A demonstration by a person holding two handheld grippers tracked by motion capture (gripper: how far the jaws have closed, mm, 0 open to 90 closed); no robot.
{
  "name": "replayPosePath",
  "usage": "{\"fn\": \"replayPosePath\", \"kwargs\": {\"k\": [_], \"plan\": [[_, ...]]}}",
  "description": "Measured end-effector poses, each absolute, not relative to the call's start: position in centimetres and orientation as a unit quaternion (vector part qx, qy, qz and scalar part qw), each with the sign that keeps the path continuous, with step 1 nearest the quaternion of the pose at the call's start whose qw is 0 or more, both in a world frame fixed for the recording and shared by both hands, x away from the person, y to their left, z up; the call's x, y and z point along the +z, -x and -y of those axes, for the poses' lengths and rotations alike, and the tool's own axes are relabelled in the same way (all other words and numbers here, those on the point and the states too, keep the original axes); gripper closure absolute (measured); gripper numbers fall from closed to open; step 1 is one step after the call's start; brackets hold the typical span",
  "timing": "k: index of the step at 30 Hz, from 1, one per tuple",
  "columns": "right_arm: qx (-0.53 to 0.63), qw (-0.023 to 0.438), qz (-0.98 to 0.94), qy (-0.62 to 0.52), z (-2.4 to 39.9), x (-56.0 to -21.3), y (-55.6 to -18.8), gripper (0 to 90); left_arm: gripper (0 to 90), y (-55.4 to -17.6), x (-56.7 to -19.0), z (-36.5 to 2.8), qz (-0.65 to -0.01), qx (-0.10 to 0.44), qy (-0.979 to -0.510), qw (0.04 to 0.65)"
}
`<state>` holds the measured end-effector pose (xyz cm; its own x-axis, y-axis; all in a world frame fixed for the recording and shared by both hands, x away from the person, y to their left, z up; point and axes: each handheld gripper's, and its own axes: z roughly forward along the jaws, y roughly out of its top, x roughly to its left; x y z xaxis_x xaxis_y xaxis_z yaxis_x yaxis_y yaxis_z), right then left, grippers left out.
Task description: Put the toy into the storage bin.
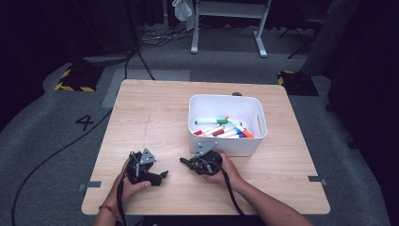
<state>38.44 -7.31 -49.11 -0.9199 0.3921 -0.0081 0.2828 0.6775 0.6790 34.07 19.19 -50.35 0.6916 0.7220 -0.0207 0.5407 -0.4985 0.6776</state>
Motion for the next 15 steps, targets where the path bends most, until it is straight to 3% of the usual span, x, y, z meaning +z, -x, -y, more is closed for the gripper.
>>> {"fn": "replayPosePath", "kwargs": {"k": [15], "plan": [[0.394, 0.036, -0.906, -0.151, 13.5, -47.8, -37.3, 74.8, 13.0, -34.2, -50.4, -19.1, -0.369, 0.134, -0.855, 0.338]]}}
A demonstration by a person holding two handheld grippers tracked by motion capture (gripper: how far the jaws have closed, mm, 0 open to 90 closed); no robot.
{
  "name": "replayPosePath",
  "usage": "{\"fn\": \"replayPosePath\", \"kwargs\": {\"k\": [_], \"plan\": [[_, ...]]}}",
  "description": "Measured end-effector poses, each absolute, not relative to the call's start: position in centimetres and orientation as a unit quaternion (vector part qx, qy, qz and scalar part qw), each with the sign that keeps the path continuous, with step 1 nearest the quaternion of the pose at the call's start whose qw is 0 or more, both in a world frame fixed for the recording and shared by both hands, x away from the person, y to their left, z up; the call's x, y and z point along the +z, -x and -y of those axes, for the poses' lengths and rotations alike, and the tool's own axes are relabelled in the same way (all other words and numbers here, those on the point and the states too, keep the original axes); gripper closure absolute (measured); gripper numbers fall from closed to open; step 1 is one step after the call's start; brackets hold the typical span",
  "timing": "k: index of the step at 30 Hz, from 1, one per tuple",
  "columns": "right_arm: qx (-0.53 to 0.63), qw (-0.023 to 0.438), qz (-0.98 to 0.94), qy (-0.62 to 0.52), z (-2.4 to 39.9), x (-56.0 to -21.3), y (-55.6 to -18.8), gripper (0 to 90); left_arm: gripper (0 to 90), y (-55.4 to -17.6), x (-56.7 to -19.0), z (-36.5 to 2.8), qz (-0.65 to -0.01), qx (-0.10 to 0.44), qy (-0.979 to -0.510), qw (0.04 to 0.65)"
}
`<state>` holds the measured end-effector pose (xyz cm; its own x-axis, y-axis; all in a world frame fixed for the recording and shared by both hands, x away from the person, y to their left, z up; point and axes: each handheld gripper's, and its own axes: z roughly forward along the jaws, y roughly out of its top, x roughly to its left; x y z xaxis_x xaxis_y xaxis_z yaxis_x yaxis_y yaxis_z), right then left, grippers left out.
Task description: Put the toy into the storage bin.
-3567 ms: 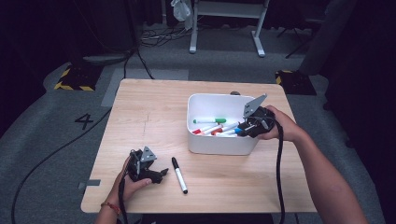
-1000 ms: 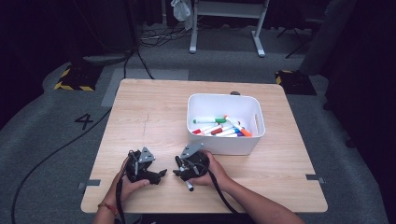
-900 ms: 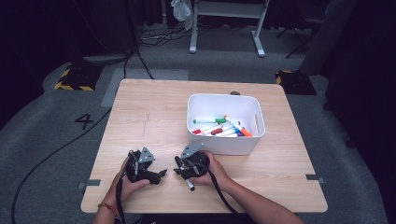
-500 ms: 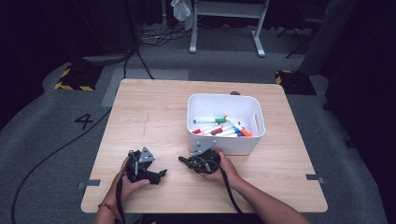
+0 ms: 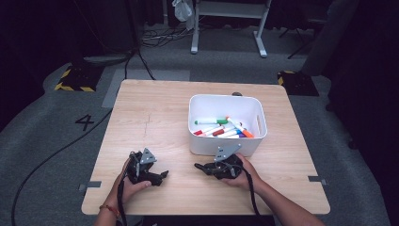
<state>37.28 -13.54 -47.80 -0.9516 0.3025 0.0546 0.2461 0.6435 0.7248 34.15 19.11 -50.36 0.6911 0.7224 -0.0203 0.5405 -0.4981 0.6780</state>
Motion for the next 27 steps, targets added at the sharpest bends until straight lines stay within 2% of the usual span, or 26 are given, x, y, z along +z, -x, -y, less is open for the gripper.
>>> {"fn": "replayPosePath", "kwargs": {"k": [18, 27], "plan": [[0.440, 0.094, -0.879, -0.157, 21.0, -42.0, -35.6, 74.9, 12.9, -34.2, -50.4, -19.1, -0.371, 0.135, -0.854, 0.338], [0.447, 0.115, -0.872, -0.162, 23.2, -38.6, -35.4, 74.9, 12.9, -34.2, -50.4, -19.1, -0.371, 0.134, -0.854, 0.338]]}}
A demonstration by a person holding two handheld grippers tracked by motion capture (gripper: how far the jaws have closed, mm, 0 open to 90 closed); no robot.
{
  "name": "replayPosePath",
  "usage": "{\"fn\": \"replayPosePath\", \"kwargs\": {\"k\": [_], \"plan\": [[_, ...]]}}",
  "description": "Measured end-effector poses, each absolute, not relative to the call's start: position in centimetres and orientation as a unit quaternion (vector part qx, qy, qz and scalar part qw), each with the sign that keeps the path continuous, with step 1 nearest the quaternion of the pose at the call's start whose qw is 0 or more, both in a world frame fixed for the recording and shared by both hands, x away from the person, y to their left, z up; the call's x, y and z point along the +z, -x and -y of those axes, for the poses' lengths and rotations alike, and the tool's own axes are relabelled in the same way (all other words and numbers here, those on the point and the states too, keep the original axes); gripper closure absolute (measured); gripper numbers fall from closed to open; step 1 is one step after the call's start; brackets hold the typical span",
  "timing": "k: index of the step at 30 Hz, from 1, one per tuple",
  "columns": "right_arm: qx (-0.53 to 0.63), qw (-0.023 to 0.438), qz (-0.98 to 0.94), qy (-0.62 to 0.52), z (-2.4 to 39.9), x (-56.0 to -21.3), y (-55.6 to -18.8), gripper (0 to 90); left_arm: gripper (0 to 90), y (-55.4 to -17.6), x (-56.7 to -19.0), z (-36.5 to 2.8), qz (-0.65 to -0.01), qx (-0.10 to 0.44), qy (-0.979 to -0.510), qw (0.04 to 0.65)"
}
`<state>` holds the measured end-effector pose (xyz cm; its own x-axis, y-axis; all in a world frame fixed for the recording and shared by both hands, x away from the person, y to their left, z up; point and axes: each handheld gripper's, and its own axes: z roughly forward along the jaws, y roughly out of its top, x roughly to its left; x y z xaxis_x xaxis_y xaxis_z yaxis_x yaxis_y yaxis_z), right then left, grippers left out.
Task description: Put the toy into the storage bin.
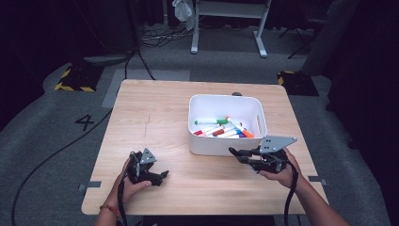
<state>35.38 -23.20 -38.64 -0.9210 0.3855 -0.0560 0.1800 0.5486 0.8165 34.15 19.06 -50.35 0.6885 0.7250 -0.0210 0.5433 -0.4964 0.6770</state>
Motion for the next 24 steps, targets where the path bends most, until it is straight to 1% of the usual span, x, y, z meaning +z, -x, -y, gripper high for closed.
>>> {"fn": "replayPosePath", "kwargs": {"k": [15, 24], "plan": [[0.444, 0.148, -0.867, -0.168, 25.1, -33.7, -36.0, 74.9, 12.8, -34.2, -50.4, -19.1, -0.371, 0.134, -0.854, 0.338], [0.439, 0.160, -0.867, -0.172, 25.7, -31.0, -37.3, 74.9, 12.8, -34.2, -50.4, -19.1, -0.371, 0.134, -0.854, 0.338]]}}
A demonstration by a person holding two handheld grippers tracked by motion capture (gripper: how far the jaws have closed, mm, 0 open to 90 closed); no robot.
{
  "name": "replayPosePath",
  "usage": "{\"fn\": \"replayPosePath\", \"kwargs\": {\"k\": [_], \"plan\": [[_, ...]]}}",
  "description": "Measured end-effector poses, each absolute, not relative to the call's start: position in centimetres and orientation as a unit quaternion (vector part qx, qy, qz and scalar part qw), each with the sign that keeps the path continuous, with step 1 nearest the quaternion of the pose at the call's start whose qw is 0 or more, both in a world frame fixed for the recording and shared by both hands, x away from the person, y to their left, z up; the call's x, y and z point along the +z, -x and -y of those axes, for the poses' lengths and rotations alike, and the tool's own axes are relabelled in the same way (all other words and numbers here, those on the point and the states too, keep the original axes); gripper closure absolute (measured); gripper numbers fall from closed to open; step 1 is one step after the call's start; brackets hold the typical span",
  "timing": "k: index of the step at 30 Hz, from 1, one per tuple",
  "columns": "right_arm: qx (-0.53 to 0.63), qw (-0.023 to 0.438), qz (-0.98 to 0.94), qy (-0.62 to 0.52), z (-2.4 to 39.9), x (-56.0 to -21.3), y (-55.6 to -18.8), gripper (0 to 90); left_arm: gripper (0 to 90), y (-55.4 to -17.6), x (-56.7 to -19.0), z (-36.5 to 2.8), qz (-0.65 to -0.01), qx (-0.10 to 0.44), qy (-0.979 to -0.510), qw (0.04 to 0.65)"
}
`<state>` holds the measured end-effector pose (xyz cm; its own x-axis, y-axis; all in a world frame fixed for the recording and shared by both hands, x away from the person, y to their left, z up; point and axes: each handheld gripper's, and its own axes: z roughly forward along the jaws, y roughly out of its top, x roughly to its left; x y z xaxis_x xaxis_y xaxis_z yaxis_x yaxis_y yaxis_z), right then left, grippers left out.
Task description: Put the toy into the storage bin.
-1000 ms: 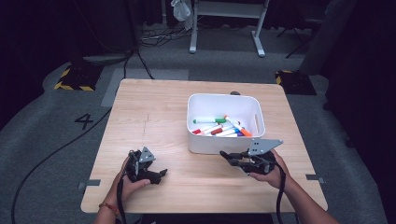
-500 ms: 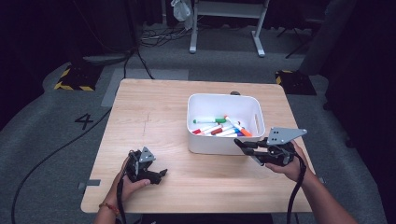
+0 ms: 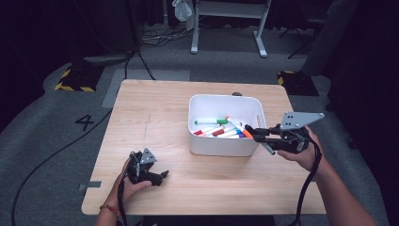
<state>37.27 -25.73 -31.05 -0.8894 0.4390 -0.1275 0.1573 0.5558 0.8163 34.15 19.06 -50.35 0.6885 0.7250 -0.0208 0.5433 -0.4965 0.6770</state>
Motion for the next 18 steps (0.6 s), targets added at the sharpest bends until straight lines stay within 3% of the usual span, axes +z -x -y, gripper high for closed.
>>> {"fn": "replayPosePath", "kwargs": {"k": [9, 18], "plan": [[0.431, 0.185, -0.867, -0.171, 25.3, -29.1, -39.3, 74.8, 12.6, -34.2, -50.4, -19.0, -0.373, 0.135, -0.854, 0.337], [0.425, 0.178, -0.871, -0.169, 24.2, -28.5, -42.0, 74.9, 12.6, -34.2, -50.4, -19.0, -0.373, 0.135, -0.854, 0.337]]}}
